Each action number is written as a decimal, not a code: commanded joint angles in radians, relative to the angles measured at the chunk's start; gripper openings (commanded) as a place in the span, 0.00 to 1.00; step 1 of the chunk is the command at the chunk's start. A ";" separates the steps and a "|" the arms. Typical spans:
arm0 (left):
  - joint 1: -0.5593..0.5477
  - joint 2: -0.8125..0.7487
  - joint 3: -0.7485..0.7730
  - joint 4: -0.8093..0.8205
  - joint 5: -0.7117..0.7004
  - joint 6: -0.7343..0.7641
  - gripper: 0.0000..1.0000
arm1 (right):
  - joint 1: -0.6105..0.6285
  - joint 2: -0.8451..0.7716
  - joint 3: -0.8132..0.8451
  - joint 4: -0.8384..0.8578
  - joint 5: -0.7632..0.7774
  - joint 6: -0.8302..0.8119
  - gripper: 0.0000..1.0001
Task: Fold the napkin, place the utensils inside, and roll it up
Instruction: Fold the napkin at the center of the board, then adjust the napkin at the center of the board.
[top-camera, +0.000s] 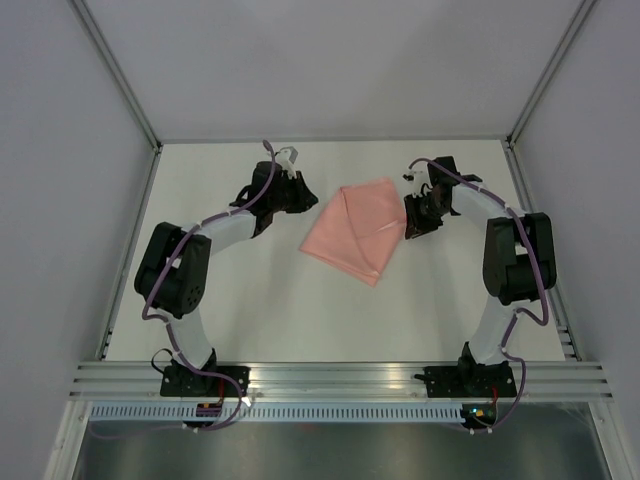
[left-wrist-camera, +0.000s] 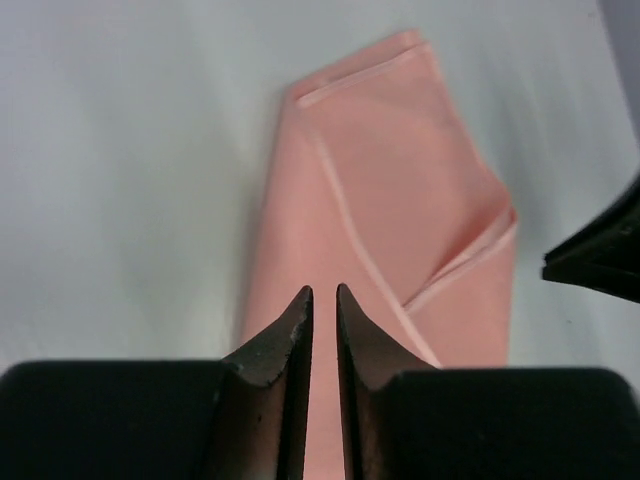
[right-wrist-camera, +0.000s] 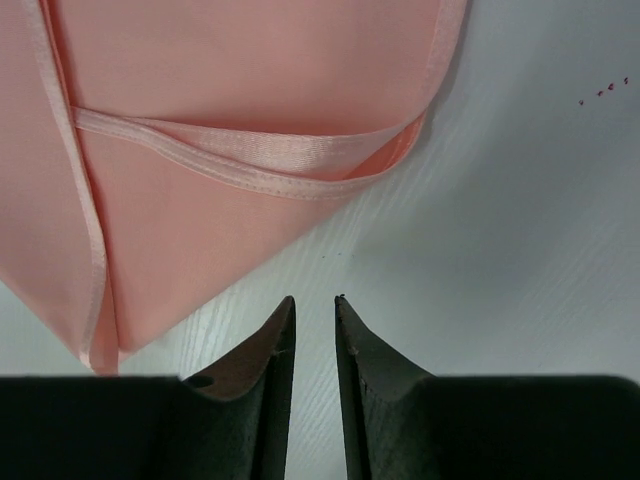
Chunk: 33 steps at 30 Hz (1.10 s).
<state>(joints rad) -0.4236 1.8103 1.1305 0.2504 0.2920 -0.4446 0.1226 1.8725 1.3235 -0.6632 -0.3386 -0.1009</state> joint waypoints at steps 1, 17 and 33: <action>0.011 0.060 0.043 -0.191 -0.169 -0.045 0.19 | 0.008 0.027 -0.003 0.010 0.081 0.027 0.28; 0.013 0.080 -0.086 -0.135 -0.203 -0.111 0.09 | 0.078 0.146 0.110 0.001 0.193 0.035 0.27; -0.096 0.004 -0.380 0.096 -0.246 -0.255 0.07 | 0.101 0.306 0.307 -0.033 0.231 -0.005 0.27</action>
<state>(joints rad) -0.4919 1.8252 0.8124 0.3691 0.0799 -0.6384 0.2253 2.1376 1.5993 -0.6670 -0.1631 -0.1024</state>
